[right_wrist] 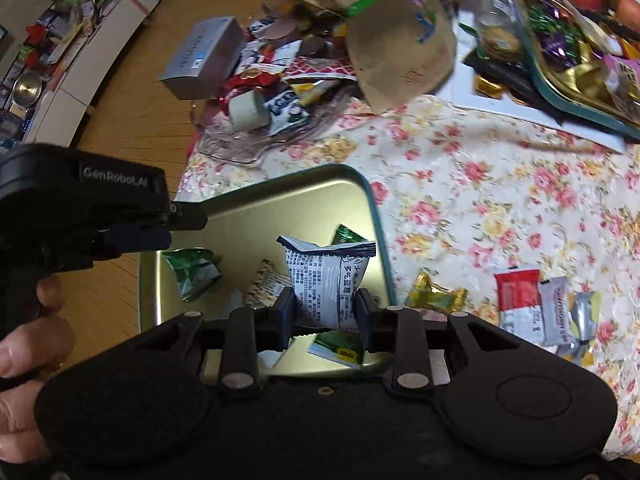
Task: Organize snacks
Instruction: 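Carry both packets over the gold tin tray and open both tools, then withdraw both tools from the tray toward the remaining snacks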
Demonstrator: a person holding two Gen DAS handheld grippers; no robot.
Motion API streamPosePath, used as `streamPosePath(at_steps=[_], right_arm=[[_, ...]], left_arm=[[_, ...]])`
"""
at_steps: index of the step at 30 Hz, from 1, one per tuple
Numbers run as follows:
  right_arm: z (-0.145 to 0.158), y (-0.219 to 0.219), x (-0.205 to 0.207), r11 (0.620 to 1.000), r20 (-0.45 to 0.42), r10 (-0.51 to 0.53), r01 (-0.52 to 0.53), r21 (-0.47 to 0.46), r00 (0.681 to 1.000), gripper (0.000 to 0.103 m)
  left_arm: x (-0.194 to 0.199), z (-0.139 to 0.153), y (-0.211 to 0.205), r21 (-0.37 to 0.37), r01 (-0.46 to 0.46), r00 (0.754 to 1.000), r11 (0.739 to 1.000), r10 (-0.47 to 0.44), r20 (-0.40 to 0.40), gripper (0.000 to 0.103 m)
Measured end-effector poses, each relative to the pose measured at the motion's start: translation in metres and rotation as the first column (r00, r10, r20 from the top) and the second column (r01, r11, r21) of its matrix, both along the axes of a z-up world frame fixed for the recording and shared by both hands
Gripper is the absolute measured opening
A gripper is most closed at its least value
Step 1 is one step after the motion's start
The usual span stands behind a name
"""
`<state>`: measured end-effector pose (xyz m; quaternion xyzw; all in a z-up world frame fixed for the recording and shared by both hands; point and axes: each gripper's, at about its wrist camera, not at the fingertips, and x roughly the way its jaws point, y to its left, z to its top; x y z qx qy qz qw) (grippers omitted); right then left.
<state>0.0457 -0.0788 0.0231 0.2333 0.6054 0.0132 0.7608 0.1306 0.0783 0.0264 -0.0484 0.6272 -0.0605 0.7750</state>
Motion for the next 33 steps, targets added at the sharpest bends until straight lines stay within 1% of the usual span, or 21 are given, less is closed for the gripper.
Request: streamPosePath(at_steps=[2, 5, 7, 9, 14, 17, 22, 27, 29, 33], right_arm=[[0.001, 0.005, 0.003, 1.0, 0.002, 0.004, -0.004, 0.018, 1.0, 0.036], [0.001, 0.006, 0.004, 0.998, -0.002, 0.001, -0.001, 0.062, 1.0, 0.046], [0.001, 0.004, 0.004, 0.997, -0.007, 0.003, -0.002, 0.083, 1.0, 0.046], [0.0, -0.001, 0.002, 0.997, -0.011, -0.008, 0.009, 0.077, 1.0, 0.046], [-0.009, -0.019, -0.003, 0.996, -0.049, -0.063, 0.066, 0.063, 0.997, 0.046], [-0.016, -0.034, -0.007, 0.994, -0.081, -0.102, 0.105, 0.036, 0.991, 0.046], [-0.025, -0.066, -0.019, 0.985, -0.116, -0.171, 0.173, 0.004, 0.978, 0.046], [-0.029, -0.115, -0.04, 0.962, -0.147, -0.274, 0.274, -0.021, 0.95, 0.046], [-0.031, -0.136, -0.05, 0.95, -0.159, -0.312, 0.312, -0.023, 0.937, 0.046], [-0.034, -0.182, -0.072, 0.913, -0.192, -0.404, 0.407, -0.029, 0.894, 0.046]], left_arm=[[0.002, 0.001, 0.005, 0.009, -0.022, 1.0, 1.0, 0.022, 0.01, 0.046], [0.005, -0.002, 0.009, 0.005, -0.037, 0.999, 0.999, 0.037, -0.002, 0.046], [0.005, -0.004, 0.01, -0.008, -0.044, 0.999, 0.999, 0.044, -0.015, 0.046], [0.004, -0.004, 0.007, -0.013, -0.036, 0.999, 0.999, 0.036, -0.023, 0.046], [-0.001, -0.005, -0.009, -0.016, 0.02, 0.999, 1.0, -0.02, -0.029, 0.046], [-0.004, -0.008, -0.02, -0.017, 0.056, 0.997, 0.998, -0.056, -0.045, 0.046], [-0.011, -0.013, -0.04, -0.043, 0.129, 0.989, 0.991, -0.132, -0.067, 0.046], [-0.023, -0.013, -0.066, -0.017, 0.226, 0.973, 0.974, -0.227, -0.045, 0.046], [-0.029, -0.015, -0.08, -0.012, 0.273, 0.961, 0.962, -0.273, -0.041, 0.046], [-0.042, -0.022, -0.111, 0.005, 0.36, 0.932, 0.933, -0.359, -0.045, 0.046]])
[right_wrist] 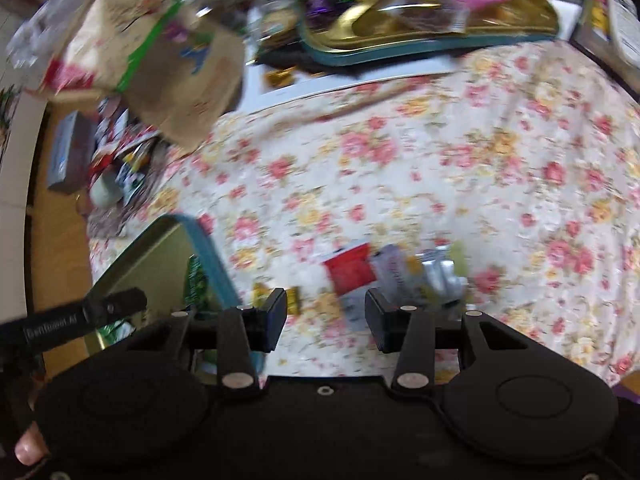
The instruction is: Organize snacks
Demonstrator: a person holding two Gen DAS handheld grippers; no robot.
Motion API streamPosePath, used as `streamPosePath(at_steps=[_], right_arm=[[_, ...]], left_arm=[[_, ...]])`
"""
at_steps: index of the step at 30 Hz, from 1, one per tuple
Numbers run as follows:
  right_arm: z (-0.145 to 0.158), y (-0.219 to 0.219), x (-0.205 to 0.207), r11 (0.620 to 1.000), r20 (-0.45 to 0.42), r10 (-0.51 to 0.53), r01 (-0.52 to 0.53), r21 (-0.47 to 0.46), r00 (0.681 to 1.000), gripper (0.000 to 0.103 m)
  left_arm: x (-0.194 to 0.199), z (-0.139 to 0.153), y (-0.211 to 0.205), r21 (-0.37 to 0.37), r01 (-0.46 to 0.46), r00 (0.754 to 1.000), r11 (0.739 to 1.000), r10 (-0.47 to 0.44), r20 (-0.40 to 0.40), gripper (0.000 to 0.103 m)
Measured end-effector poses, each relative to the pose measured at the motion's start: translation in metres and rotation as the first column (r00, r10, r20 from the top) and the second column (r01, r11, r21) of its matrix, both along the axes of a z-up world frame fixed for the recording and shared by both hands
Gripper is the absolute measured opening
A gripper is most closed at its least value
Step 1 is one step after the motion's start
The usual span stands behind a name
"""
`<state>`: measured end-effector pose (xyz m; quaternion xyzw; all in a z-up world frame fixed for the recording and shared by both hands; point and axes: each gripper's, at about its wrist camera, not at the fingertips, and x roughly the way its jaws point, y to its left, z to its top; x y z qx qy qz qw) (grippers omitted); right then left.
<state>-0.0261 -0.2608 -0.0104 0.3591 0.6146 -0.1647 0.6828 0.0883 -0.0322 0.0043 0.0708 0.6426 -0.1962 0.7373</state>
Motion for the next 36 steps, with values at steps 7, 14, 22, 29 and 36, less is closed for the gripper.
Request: streamPosePath(at_steps=[7, 14, 22, 29, 36], right_arm=[[-0.01, -0.042, -0.034, 0.994, -0.063, -0.094, 0.097, 0.048, 0.994, 0.046], [-0.003, -0.051, -0.054, 0.993, -0.065, -0.097, 0.101, 0.054, 0.993, 0.046], [0.01, -0.054, -0.062, 0.993, -0.035, -0.096, 0.098, 0.072, 0.995, 0.046], [0.016, -0.056, -0.064, 0.991, -0.023, -0.104, 0.106, 0.081, 0.994, 0.046], [0.018, -0.06, -0.068, 0.99, -0.025, -0.116, 0.117, 0.082, 0.993, 0.046]], left_arm=[[-0.031, -0.023, -0.056, 0.049, 0.164, 0.986, 0.985, -0.162, -0.037, 0.046], [-0.046, -0.049, -0.084, 0.103, 0.225, 0.974, 0.969, -0.22, -0.055, 0.04], [-0.043, -0.076, -0.091, 0.208, 0.212, 0.976, 0.955, -0.198, -0.088, 0.039], [-0.04, -0.094, -0.094, 0.247, 0.184, 0.981, 0.951, -0.16, -0.111, 0.039], [-0.035, -0.096, -0.102, 0.236, 0.161, 0.986, 0.958, -0.145, -0.085, 0.039]])
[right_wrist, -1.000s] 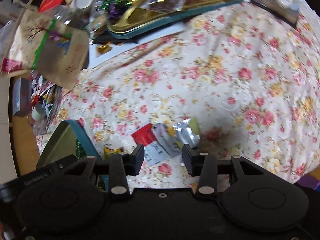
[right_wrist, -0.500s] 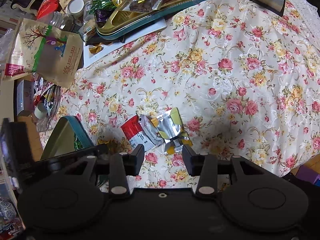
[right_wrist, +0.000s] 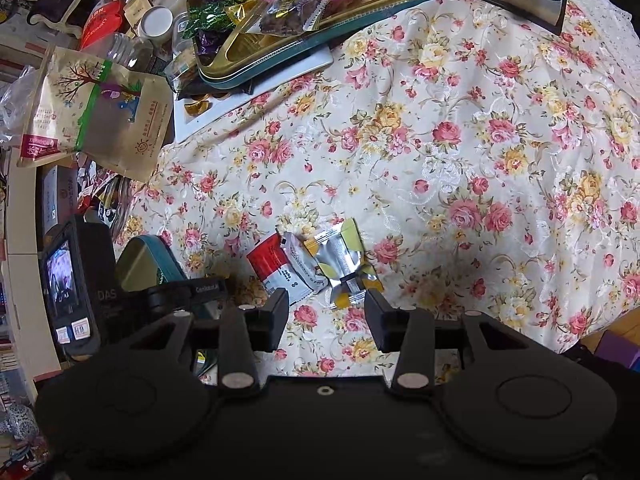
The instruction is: Organize snacks
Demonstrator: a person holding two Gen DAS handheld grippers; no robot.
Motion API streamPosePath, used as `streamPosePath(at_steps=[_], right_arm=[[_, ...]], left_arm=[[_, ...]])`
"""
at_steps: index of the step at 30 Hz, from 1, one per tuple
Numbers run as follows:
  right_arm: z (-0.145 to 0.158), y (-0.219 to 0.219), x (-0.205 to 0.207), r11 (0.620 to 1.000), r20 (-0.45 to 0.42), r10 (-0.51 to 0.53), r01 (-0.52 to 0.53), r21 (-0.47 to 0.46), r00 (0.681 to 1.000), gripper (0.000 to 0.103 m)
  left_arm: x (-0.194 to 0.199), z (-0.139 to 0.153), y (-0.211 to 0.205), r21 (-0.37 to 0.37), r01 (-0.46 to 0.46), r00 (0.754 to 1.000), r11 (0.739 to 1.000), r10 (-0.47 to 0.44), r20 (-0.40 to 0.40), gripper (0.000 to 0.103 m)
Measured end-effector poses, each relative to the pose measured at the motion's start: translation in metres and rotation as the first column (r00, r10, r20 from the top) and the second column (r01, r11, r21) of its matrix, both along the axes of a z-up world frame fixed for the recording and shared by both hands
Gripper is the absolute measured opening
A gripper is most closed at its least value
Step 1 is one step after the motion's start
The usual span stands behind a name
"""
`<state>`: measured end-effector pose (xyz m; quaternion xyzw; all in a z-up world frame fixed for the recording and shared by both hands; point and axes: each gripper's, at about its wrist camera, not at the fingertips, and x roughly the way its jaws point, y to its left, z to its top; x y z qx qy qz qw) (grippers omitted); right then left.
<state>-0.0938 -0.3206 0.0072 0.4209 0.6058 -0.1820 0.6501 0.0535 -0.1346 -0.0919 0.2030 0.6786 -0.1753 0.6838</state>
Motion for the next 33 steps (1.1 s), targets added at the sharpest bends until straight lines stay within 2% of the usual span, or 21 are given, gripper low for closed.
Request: streamPosePath(at_steps=[4, 8, 12, 17, 21, 23, 28, 33], right_arm=[[0.002, -0.005, -0.005, 1.0, 0.002, -0.016, 0.016, -0.002, 1.0, 0.046], [0.003, -0.014, -0.011, 0.999, 0.003, -0.044, 0.044, -0.003, 0.999, 0.046], [0.003, -0.024, -0.018, 0.997, 0.002, -0.076, 0.076, 0.003, 0.997, 0.046], [0.0, -0.037, -0.028, 0.994, -0.008, -0.107, 0.107, -0.012, 0.994, 0.046], [-0.01, -0.047, -0.04, 0.992, -0.042, -0.123, 0.121, -0.044, 0.992, 0.046], [-0.019, -0.051, -0.047, 0.99, -0.069, -0.129, 0.125, -0.061, 0.989, 0.046], [-0.046, -0.054, -0.058, 0.989, -0.15, -0.129, 0.115, -0.097, 0.98, 0.045], [-0.067, -0.041, -0.048, 0.994, -0.185, -0.064, 0.045, -0.104, 0.981, 0.045]], left_arm=[[-0.007, -0.001, -0.022, -0.055, 0.005, 0.999, 0.998, -0.008, -0.053, 0.039], [-0.027, -0.001, -0.042, -0.042, 0.045, 0.999, 0.998, -0.046, -0.028, 0.038], [-0.045, -0.003, -0.063, -0.062, 0.074, 0.996, 0.995, -0.077, -0.054, 0.038], [-0.072, -0.005, -0.089, -0.067, 0.144, 0.988, 0.987, -0.148, -0.051, 0.038], [-0.087, -0.006, -0.107, -0.081, 0.175, 0.981, 0.981, -0.181, -0.075, 0.038], [-0.091, -0.008, -0.114, -0.053, 0.204, 0.974, 0.978, -0.208, -0.087, 0.04], [-0.082, -0.012, -0.098, -0.047, 0.129, 0.984, 0.991, -0.133, -0.118, 0.043], [-0.066, -0.014, -0.08, -0.019, 0.05, 0.99, 0.999, -0.052, -0.131, 0.042]])
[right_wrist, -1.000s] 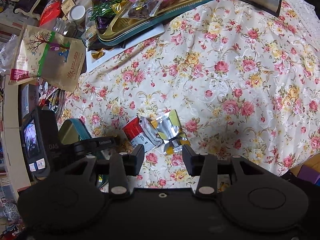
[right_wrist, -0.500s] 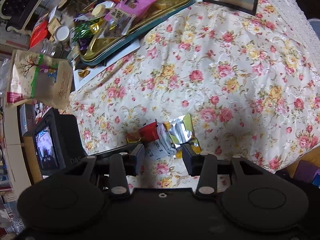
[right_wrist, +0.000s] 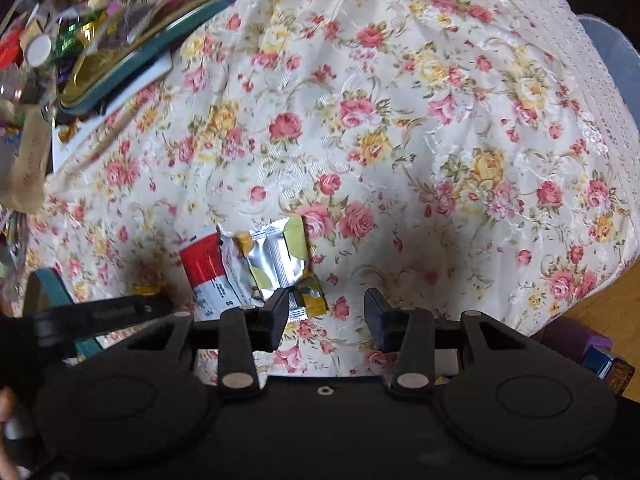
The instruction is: Organize snacks
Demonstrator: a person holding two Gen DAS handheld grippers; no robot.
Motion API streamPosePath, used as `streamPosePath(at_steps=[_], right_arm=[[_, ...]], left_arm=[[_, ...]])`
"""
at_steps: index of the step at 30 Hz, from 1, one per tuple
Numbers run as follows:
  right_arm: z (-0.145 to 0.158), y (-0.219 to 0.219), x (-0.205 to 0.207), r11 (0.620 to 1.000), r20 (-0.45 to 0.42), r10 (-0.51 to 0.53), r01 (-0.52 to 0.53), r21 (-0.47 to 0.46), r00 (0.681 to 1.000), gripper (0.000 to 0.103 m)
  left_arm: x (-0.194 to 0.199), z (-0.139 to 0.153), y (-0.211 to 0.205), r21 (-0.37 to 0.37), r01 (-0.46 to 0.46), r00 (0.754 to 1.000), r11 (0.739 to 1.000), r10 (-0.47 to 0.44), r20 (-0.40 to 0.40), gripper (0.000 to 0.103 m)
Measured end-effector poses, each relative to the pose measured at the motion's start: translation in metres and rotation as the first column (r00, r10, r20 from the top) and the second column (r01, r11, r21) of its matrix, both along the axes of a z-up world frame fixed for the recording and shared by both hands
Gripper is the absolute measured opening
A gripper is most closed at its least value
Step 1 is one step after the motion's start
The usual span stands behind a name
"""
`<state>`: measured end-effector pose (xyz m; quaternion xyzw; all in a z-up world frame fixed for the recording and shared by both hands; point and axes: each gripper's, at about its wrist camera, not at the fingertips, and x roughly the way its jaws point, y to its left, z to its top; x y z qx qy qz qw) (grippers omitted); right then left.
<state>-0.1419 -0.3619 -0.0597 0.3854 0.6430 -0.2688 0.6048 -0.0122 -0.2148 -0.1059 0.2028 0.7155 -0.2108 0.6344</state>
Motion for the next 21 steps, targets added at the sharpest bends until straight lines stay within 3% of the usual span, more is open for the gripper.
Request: streamPosePath(at_steps=[14, 21], right_arm=[[-0.027, 0.019, 0.023, 0.999, -0.019, 0.039, -0.039, -0.016, 0.999, 0.044], [-0.035, 0.027, 0.036, 0.999, -0.012, 0.042, -0.042, -0.022, 0.999, 0.044]], left_arm=[[0.026, 0.036, 0.023, -0.089, -0.044, 0.998, 0.995, 0.039, -0.054, 0.04], [0.027, 0.034, 0.014, -0.1, -0.068, 0.995, 0.993, 0.061, -0.072, 0.04]])
